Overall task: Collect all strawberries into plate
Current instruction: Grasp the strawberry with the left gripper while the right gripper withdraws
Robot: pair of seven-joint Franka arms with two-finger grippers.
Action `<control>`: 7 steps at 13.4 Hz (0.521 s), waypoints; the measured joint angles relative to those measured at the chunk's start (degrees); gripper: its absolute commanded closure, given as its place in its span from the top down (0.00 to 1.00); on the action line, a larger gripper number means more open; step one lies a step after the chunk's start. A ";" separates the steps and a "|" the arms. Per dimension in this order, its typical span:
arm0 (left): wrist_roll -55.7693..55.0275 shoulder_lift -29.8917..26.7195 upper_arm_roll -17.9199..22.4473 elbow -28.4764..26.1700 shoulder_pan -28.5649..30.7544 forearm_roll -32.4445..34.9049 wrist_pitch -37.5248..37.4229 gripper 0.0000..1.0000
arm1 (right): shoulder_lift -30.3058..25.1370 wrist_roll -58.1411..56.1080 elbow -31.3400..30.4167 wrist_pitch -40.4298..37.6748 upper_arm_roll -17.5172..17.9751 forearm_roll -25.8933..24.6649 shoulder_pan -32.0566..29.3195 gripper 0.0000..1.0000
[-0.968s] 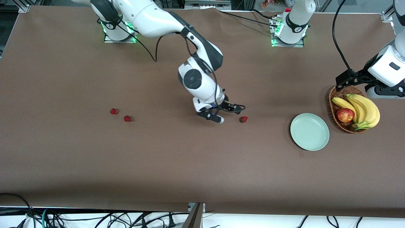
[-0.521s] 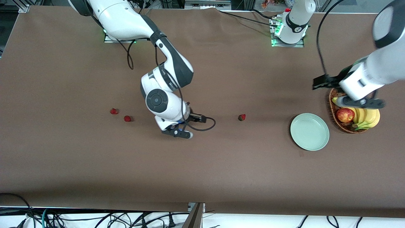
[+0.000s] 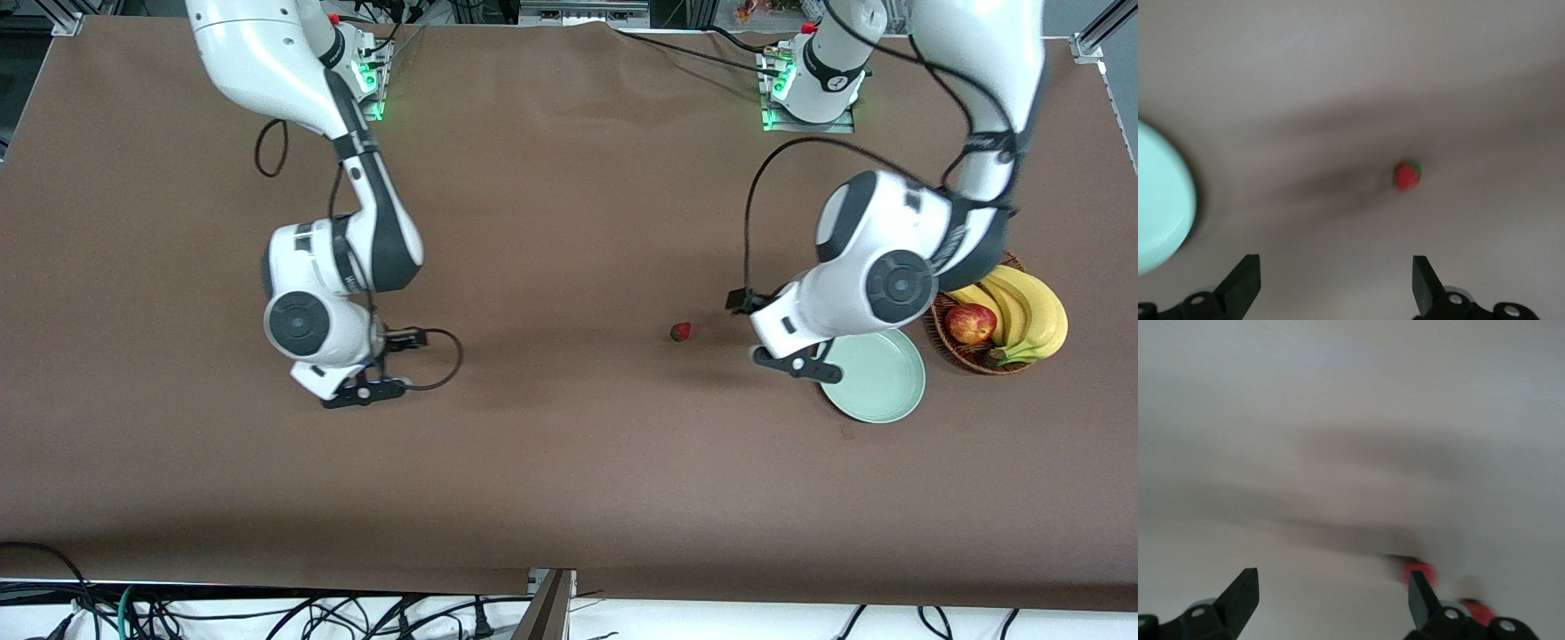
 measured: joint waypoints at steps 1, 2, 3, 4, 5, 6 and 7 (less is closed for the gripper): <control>-0.02 0.96 -0.93 -3.59 -0.43 0.00 7.55 1.00 | -0.55 -2.34 -2.05 0.78 -1.01 0.00 -0.06 0.98; -0.06 1.61 -1.48 -7.32 -1.22 0.00 14.50 1.00 | -0.93 -4.10 -3.97 2.35 -1.54 0.00 -0.04 0.98; -0.18 2.07 -1.63 -11.18 -2.31 0.00 20.87 1.00 | -1.33 -5.21 -6.51 4.46 -1.74 0.00 -0.02 0.98; -0.44 2.53 -1.65 -14.63 -3.32 0.00 26.48 1.00 | -1.73 -5.58 -9.83 7.31 -1.77 0.00 0.03 0.98; -0.81 3.09 -1.66 -17.38 -4.17 0.00 31.32 1.00 | -2.19 -5.87 -13.66 11.24 -1.76 0.00 0.14 0.98; -1.33 3.72 -1.65 -19.06 -4.86 0.00 35.14 1.00 | -2.78 -6.19 -17.48 15.46 -1.75 0.00 0.27 0.96; -1.63 4.37 -1.65 -19.76 -5.34 0.00 37.64 1.00 | -3.41 -6.52 -20.34 18.21 -1.74 0.00 0.44 0.91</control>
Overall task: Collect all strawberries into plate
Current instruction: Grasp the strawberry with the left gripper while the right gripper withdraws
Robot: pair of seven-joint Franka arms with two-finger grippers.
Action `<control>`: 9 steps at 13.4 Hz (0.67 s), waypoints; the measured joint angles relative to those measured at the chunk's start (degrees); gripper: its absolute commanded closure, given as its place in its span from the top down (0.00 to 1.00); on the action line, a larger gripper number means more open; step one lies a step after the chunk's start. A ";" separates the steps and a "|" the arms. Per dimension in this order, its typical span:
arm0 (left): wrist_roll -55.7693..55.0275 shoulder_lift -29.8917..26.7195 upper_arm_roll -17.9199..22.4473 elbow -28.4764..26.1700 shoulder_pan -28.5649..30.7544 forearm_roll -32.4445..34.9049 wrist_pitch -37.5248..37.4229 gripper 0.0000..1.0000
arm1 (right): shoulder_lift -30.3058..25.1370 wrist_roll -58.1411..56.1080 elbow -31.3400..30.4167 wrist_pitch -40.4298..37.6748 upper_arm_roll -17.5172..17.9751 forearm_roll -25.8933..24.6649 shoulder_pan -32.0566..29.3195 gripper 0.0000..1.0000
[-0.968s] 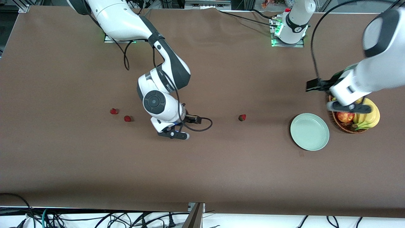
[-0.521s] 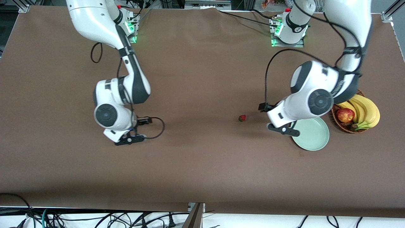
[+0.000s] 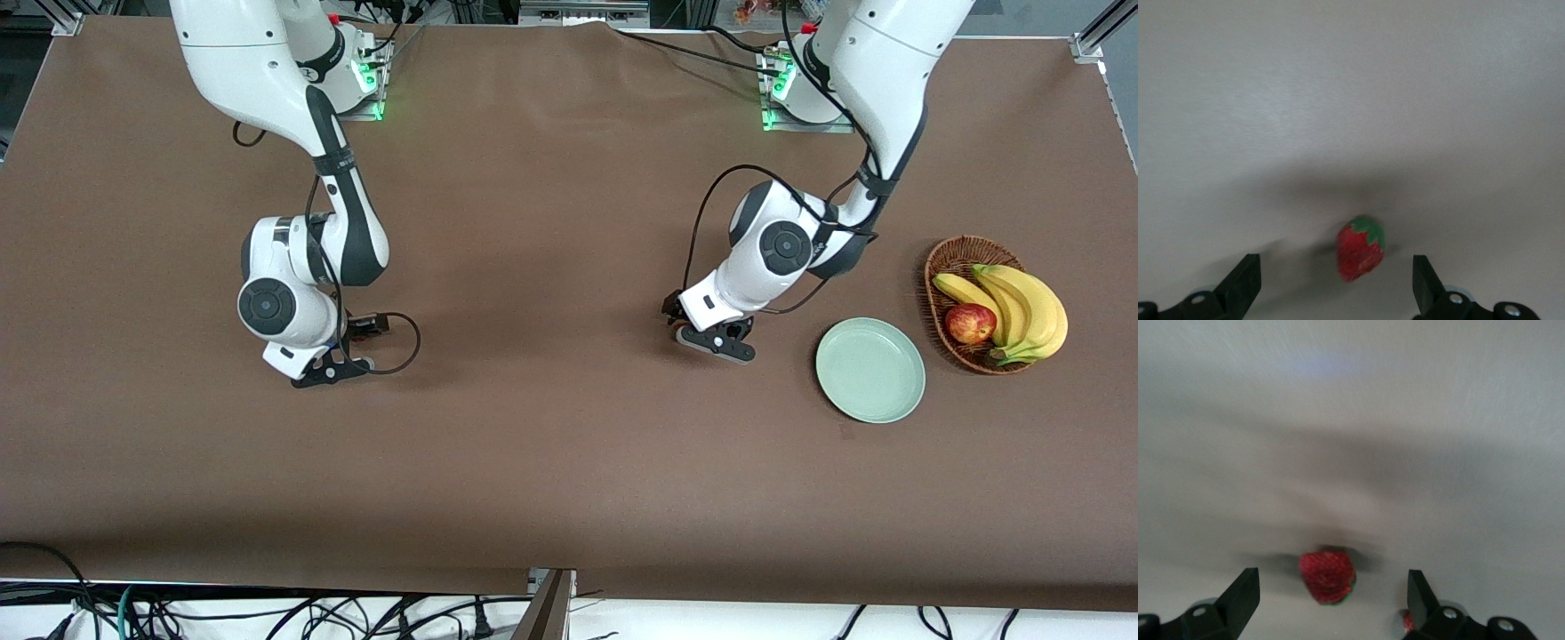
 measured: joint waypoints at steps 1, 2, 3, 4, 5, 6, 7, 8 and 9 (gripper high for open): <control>-0.09 0.51 0.01 -0.12 -0.29 0.00 1.31 1.00 | -0.47 -0.17 -1.70 1.28 0.01 0.00 0.14 0.85; -0.09 0.76 0.02 -0.12 -0.48 0.00 1.80 0.75 | -0.91 -0.37 -2.61 1.67 0.03 0.00 0.24 0.77; -0.08 0.84 0.02 -0.12 -0.64 0.10 2.03 0.52 | -1.31 -0.40 -3.02 1.69 0.04 0.00 0.30 0.67; -0.03 0.85 0.02 -0.12 -0.73 0.22 2.09 0.37 | -1.66 -0.46 -3.23 1.69 0.08 0.00 0.34 0.60; -0.01 0.87 0.03 -0.12 -0.80 0.26 2.10 0.24 | -1.82 -0.50 -3.26 1.69 0.08 0.00 0.37 0.52; 0.00 0.96 0.03 -0.12 -0.85 0.27 2.10 0.13 | -1.83 -0.52 -3.26 1.69 0.08 0.00 0.41 0.46; 0.03 1.04 0.04 -0.12 -0.86 0.28 2.10 0.05 | -1.83 -0.52 -3.29 1.70 0.10 0.00 0.48 0.40; 0.08 1.04 0.06 -0.09 -0.86 0.30 2.10 0.00 | -1.83 -0.52 -3.29 1.74 0.10 0.00 0.61 0.32; 0.21 1.01 0.10 0.03 -0.86 0.32 2.12 0.00 | -1.83 -0.52 -3.29 1.82 0.10 0.00 0.76 0.24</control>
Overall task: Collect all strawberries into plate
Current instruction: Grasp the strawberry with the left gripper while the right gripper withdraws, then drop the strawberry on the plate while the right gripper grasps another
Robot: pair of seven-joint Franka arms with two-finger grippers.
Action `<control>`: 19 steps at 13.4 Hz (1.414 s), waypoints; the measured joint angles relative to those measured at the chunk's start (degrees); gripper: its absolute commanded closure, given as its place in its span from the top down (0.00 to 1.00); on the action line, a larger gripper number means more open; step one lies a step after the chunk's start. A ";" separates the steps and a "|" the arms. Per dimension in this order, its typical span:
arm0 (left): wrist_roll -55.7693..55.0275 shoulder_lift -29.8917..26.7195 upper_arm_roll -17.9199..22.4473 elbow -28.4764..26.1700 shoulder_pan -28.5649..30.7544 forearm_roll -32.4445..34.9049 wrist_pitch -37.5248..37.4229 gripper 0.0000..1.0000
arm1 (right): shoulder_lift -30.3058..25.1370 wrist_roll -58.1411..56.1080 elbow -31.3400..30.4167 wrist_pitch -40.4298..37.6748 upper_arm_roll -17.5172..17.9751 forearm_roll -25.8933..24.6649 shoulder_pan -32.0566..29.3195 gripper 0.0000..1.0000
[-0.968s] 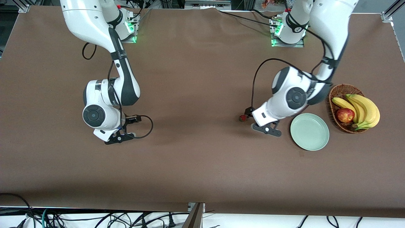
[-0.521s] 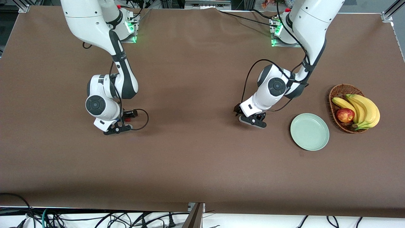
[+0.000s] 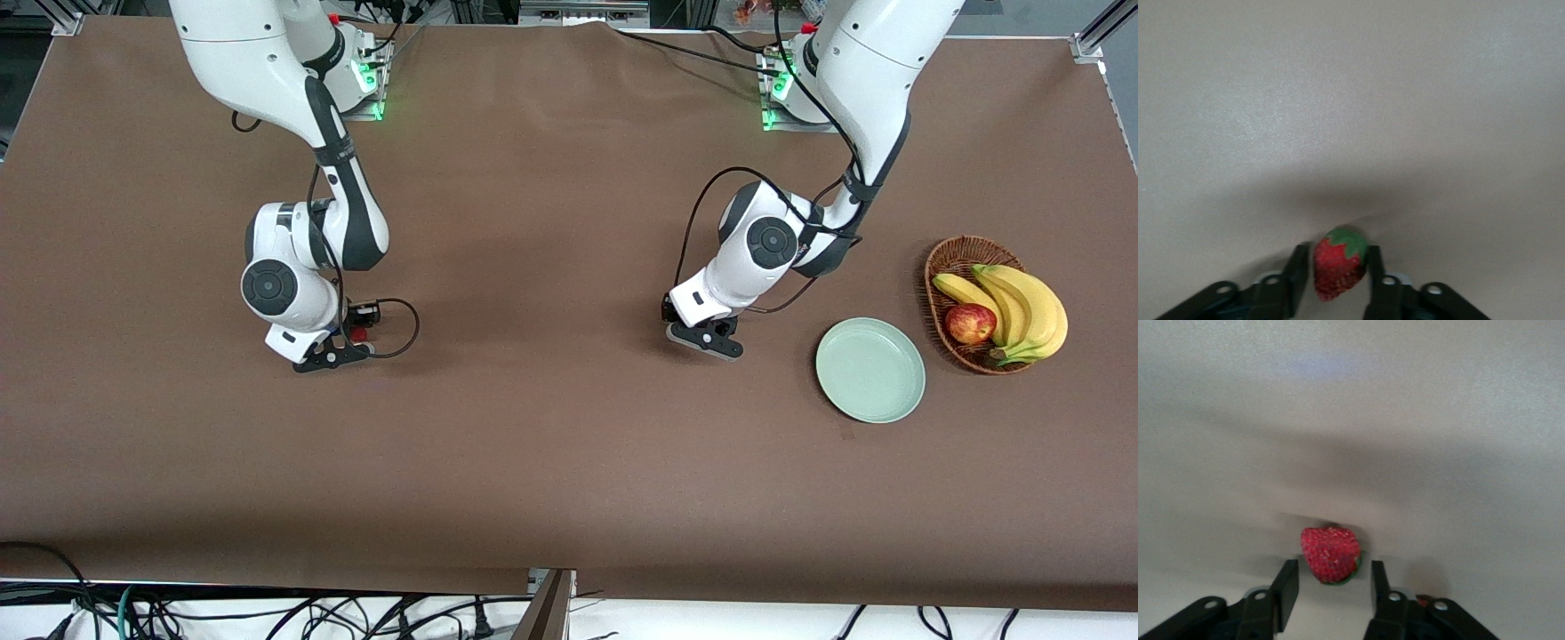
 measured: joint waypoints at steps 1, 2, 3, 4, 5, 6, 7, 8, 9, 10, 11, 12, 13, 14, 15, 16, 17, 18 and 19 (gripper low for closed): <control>0.64 -0.16 0.12 0.26 0.03 0.04 0.00 0.00 | 0.00 0.00 0.00 0.07 0.00 0.00 0.11 0.17; 1.96 -0.62 0.36 0.57 0.23 0.04 -0.57 0.01 | -0.02 0.00 0.00 0.07 0.00 0.00 0.14 0.11; 3.93 -1.61 0.69 0.94 0.92 0.05 -3.01 0.03 | -0.02 0.00 0.00 0.08 0.00 0.00 0.14 0.10; 7.13 -3.04 0.95 1.58 2.33 0.06 -7.30 0.04 | -0.03 0.00 0.06 0.29 0.00 0.00 0.15 0.10; 11.28 -4.65 1.06 2.43 4.45 0.06 -12.27 0.06 | -0.03 0.00 0.36 0.79 0.01 0.00 0.19 0.10; 15.96 -6.08 1.12 3.48 6.91 0.07 -17.27 0.09 | -0.03 0.02 1.10 0.90 0.05 0.01 0.28 0.10; 21.35 -7.17 1.19 4.76 9.68 0.09 -22.15 0.10 | -0.06 0.33 2.17 0.69 0.14 0.04 0.59 0.10; 26.78 -7.80 1.27 5.91 12.36 0.10 -26.01 0.13 | -0.11 1.20 3.44 -0.05 0.19 0.08 1.18 0.10; 32.60 -8.00 1.38 6.82 15.14 0.11 -28.46 0.13 | -0.22 2.99 4.97 -1.42 0.25 0.08 1.99 0.10; 38.79 -7.96 1.46 7.25 17.99 0.11 -29.36 0.14 | -0.43 5.38 6.77 -3.16 0.29 0.09 3.04 0.10; 44.49 -7.82 1.51 7.28 20.63 0.11 -29.55 0.18 | -0.66 8.41 8.86 -5.19 0.35 0.09 4.26 0.10; 49.51 -7.30 1.51 7.30 23.17 0.02 -29.68 0.25 | -0.82 12.31 11.27 -7.53 0.46 0.14 5.70 0.10; 53.82 -6.37 1.49 7.40 25.43 -0.24 -29.70 0.35 | -0.86 16.84 13.62 -9.53 0.59 0.34 7.43 0.10; 57.68 -5.19 1.44 7.72 27.09 -0.57 -29.67 0.70 | -0.79 21.29 15.51 -10.52 0.85 0.94 9.37 0.10; 60.61 -4.04 1.41 8.28 28.06 -0.79 -29.58 1.00 | -0.39 25.36 17.12 -10.69 1.26 2.35 11.57 0.10; 62.24 -3.12 1.32 9.03 28.50 -0.84 -29.52 1.00 | 0.47 28.80 18.77 -10.68 1.75 4.25 13.56 0.10; 63.05 -2.57 1.17 9.64 28.62 -0.85 -29.52 1.00 | 1.92 31.52 20.98 -10.59 2.55 6.14 15.06 0.10; 63.31 -2.41 0.91 9.99 28.62 -0.85 -29.53 1.00 | 3.71 33.72 23.71 -10.49 3.92 7.44 15.85 0.10; 63.36 -2.42 0.62 10.25 28.60 -0.85 -29.61 1.00 | 5.56 36.22 26.59 -10.24 5.66 8.07 16.11 0.10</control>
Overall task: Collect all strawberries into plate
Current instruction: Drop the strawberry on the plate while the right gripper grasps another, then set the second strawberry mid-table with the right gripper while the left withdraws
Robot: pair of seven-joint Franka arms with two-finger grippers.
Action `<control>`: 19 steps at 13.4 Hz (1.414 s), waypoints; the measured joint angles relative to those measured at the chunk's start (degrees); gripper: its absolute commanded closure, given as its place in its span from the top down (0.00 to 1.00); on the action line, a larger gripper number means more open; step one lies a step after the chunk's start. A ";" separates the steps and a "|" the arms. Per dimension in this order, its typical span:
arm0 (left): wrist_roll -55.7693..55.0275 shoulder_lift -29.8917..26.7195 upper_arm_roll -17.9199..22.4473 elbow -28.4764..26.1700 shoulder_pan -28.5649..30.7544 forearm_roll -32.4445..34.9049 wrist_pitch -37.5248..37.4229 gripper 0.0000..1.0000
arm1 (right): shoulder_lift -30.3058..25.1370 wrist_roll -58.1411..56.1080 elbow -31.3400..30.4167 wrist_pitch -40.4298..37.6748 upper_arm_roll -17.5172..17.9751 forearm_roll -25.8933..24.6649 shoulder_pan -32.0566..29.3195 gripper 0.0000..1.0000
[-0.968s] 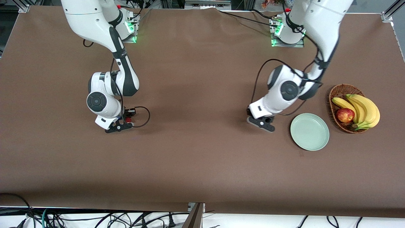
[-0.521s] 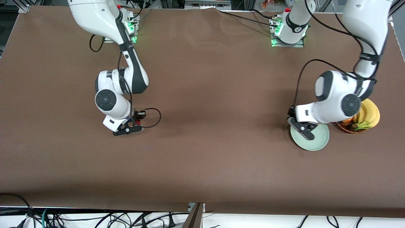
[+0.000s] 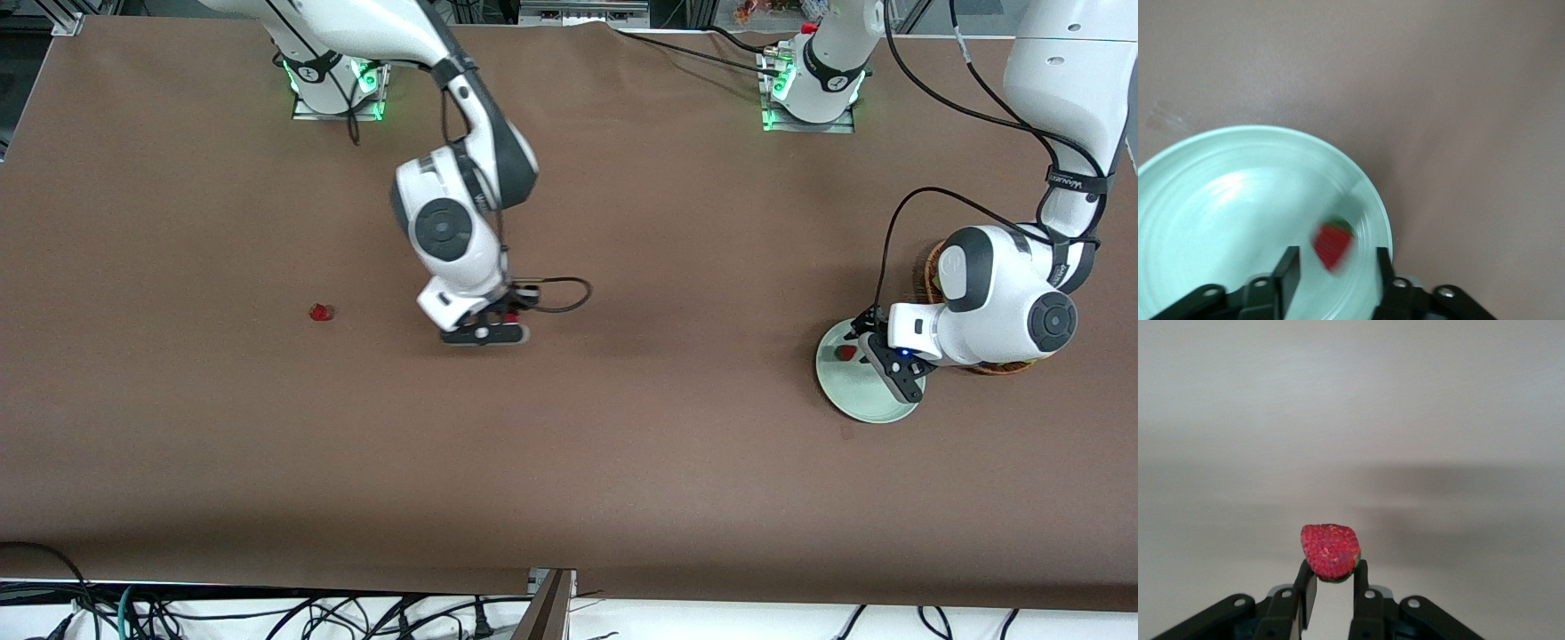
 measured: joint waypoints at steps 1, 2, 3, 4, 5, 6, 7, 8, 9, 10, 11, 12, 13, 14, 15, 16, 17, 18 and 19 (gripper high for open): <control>0.01 0.00 -0.18 0.21 -0.01 0.00 -0.10 1.00 | 1.69 2.78 2.63 0.54 1.59 0.14 0.06 0.11; 0.01 0.00 -0.25 0.36 0.00 0.00 -0.61 1.00 | 3.25 5.65 4.94 1.59 3.09 0.24 0.05 0.11; 0.01 -0.07 -0.27 0.58 0.00 -0.05 -2.07 1.00 | 4.90 9.00 6.84 3.74 4.99 0.33 -0.01 0.11; -0.08 -0.40 -0.29 0.93 0.00 -0.10 -4.16 1.00 | 6.62 12.39 8.08 7.38 6.99 0.35 0.02 0.11; -0.52 -0.99 -0.40 1.28 -0.02 -0.14 -5.81 1.00 | 8.48 15.58 8.85 12.14 8.71 0.35 0.35 0.11; -1.65 -1.83 -0.58 1.59 -0.07 -0.19 -7.06 1.00 | 10.48 18.54 9.34 17.09 9.98 0.35 0.98 0.11; -3.44 -2.76 -1.01 1.74 -0.10 -0.21 -8.52 1.00 | 12.53 21.28 9.85 21.55 11.09 0.36 1.66 0.17; -6.02 -3.69 -1.77 1.81 -0.14 -0.21 -10.17 1.00 | 14.45 23.96 10.52 25.00 12.09 0.36 2.22 0.34; -9.31 -4.55 -2.66 1.83 -0.23 -0.21 -11.49 1.00 | 16.09 26.51 11.30 27.63 12.95 0.36 2.64 0.54; -12.58 -5.24 -3.65 1.83 -0.32 -0.21 -12.56 1.00 | 17.11 28.38 11.98 29.46 13.37 0.36 3.01 0.67; -15.44 -5.63 -4.60 1.83 -0.41 -0.21 -13.25 1.00 | 17.44 30.00 12.52 30.27 13.51 0.37 3.35 0.78; -17.96 -5.84 -5.48 1.83 -0.46 -0.21 -13.53 1.00 | 17.34 31.61 13.11 30.42 13.53 0.37 3.52 0.80; -20.34 -5.87 -6.41 1.83 -0.47 -0.21 -13.69 1.00 | 17.07 32.61 13.92 30.42 13.47 0.37 3.45 0.81; -22.98 -5.87 -7.37 1.82 -0.48 -0.21 -13.78 1.00 | 16.54 32.95 14.51 29.77 13.23 0.36 3.19 0.82; -26.22 -5.87 -8.58 1.81 -0.47 -0.21 -13.84 1.00 | 15.58 32.77 14.81 27.12 12.93 0.16 2.46 0.83; -30.16 -5.87 -10.14 1.80 -0.49 -0.21 -13.86 1.00 | 14.09 31.10 15.09 22.02 12.53 -0.24 1.11 0.84; -34.91 -5.87 -11.93 1.79 -0.53 -0.21 -13.86 1.00 | 12.22 27.25 15.28 15.92 12.10 -0.43 -0.84 0.85; -40.01 -5.88 -13.63 1.76 -0.78 -0.21 -13.86 1.00 | 10.00 21.88 15.28 9.48 11.10 -0.58 -3.00 0.85; -44.37 -5.88 -14.48 1.72 -1.70 -0.20 -13.81 1.00 | 7.88 15.72 14.98 3.15 9.07 -0.63 -4.74 0.85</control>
